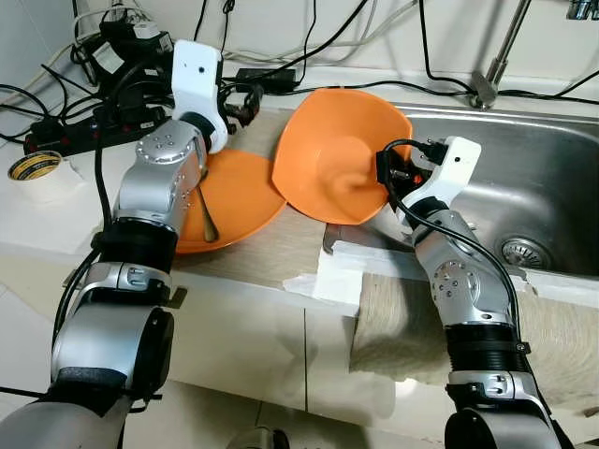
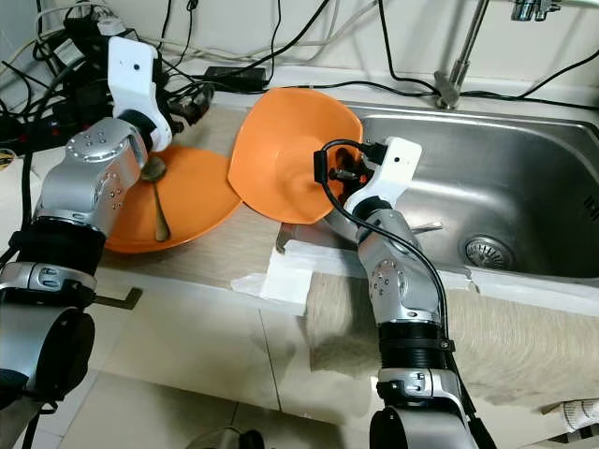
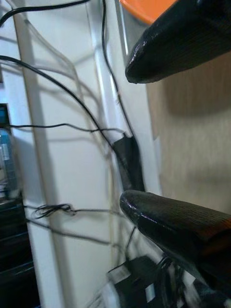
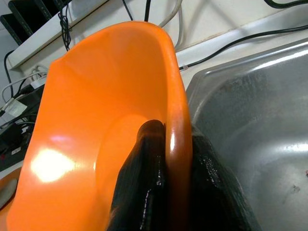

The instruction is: Kitchen organization

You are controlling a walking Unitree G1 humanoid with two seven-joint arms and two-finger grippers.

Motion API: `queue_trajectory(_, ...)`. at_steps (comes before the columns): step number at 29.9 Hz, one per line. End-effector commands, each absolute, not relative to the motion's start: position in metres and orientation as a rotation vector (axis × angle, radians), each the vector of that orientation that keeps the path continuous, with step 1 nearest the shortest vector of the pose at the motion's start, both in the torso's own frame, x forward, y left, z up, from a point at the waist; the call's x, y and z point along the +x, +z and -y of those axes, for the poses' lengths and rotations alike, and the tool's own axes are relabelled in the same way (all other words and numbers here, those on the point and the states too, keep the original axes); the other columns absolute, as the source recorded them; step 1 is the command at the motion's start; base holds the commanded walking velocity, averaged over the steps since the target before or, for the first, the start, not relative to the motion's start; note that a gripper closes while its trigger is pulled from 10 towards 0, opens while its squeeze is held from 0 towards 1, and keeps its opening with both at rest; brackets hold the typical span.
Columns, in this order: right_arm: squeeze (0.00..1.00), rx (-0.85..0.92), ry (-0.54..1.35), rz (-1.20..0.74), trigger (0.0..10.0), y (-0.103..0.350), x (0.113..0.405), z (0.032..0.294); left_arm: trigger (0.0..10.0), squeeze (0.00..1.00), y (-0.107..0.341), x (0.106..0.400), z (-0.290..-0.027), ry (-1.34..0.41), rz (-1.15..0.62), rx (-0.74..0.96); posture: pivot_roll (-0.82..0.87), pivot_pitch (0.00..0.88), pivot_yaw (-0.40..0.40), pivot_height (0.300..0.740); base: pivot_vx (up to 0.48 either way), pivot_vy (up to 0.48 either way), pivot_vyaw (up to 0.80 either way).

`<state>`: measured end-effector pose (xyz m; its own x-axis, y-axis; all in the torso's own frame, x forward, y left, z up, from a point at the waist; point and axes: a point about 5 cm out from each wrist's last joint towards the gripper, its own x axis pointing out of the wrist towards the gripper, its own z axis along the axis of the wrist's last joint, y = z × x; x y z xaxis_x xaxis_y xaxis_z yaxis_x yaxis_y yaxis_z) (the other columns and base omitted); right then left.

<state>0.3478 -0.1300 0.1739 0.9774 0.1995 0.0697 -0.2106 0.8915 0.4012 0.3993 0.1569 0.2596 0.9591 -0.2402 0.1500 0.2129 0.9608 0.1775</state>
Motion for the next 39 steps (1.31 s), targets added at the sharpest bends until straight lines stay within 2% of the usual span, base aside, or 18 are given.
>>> queue_trajectory(1, 0.00, 0.394, 0.203, 0.034, 0.0, 0.176, 0.348, 0.132, 10.0, 0.00, 0.259, 0.397, -0.160, -0.208, 0.198, 0.211, -0.02, 0.000, 0.070, 0.740, 0.000, 0.000, 0.00)
queue_trajectory(14, 0.00, 0.255, 0.142, 0.186, 0.0, 0.196, 0.350, 0.149, 10.0, 0.00, 0.230, 0.381, -0.165, -0.143, 0.267, 0.215, -0.02, 0.000, 0.060, 0.740, 0.000, 0.000, 0.00)
queue_trajectory(24, 0.00, 0.206, 0.104, 0.272, 0.0, 0.209, 0.350, 0.158, 10.0, 0.00, 0.213, 0.363, -0.148, -0.181, 0.289, 0.170, -0.02, 0.000, 0.063, 0.740, 0.000, 0.000, 0.00)
queue_trajectory(34, 0.00, 0.121, 0.039, 0.372, 0.0, 0.241, 0.358, 0.190, 10.0, 0.00, 0.209, 0.360, -0.142, -0.207, 0.274, 0.135, -0.03, 0.000, 0.066, 0.740, 0.000, 0.000, 0.00)
queue_trajectory(39, 0.00, 0.038, 0.003, 0.359, 0.0, 0.244, 0.364, 0.208, 10.0, 0.00, 0.206, 0.359, -0.140, -0.211, 0.259, 0.116, -0.03, 0.000, 0.068, 0.740, 0.000, 0.000, 0.00)
